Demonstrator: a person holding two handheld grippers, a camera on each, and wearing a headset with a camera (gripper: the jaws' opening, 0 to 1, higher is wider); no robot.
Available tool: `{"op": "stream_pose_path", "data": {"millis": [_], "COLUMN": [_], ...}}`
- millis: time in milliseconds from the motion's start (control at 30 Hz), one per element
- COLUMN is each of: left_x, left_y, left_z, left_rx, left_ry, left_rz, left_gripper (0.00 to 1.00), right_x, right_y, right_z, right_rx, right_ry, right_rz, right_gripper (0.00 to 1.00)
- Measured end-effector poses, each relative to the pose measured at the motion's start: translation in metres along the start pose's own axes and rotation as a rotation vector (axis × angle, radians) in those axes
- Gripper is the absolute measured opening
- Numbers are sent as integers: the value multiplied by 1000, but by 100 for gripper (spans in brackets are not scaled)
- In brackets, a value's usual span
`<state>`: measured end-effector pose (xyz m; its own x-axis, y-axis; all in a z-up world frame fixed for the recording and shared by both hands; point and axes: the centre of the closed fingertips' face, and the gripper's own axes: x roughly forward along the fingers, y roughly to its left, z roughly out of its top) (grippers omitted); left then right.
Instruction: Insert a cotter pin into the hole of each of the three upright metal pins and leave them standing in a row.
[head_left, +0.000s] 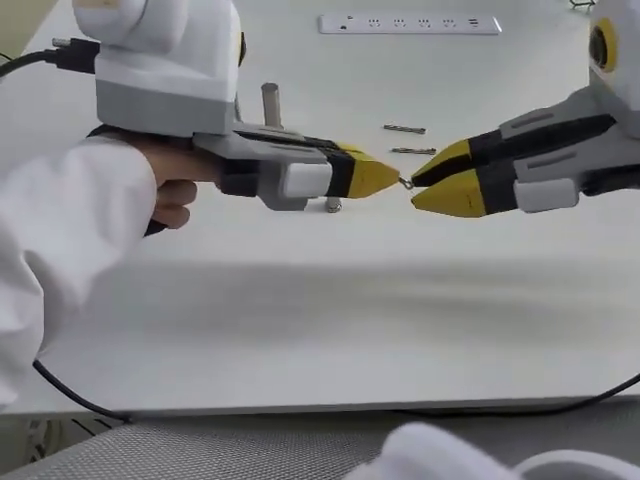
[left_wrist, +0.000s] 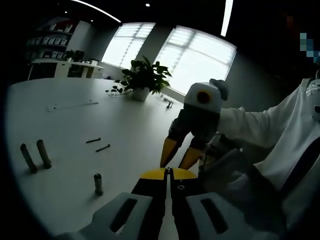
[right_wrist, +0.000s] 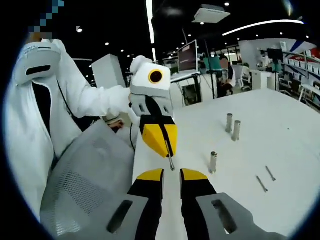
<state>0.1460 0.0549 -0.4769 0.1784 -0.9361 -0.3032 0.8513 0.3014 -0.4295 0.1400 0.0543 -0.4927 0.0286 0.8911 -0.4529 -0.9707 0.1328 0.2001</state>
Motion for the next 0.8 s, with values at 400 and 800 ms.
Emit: {"op": "stream_pose_path", "data": {"millis": [400, 800], "left_x": [2, 6], "left_y": [-5, -1], "left_z": [-2, -17], "left_rx": [74, 158], "left_ry": [20, 92], "left_rz": [-22, -14], "left_gripper": [0, 0], "right_x": [9, 9], "right_y": [12, 9], "right_z": [0, -9], "right_rx": [21, -28], "right_ry": [-13, 44], "right_rz": [57, 72], "right_gripper": [0, 0]}}
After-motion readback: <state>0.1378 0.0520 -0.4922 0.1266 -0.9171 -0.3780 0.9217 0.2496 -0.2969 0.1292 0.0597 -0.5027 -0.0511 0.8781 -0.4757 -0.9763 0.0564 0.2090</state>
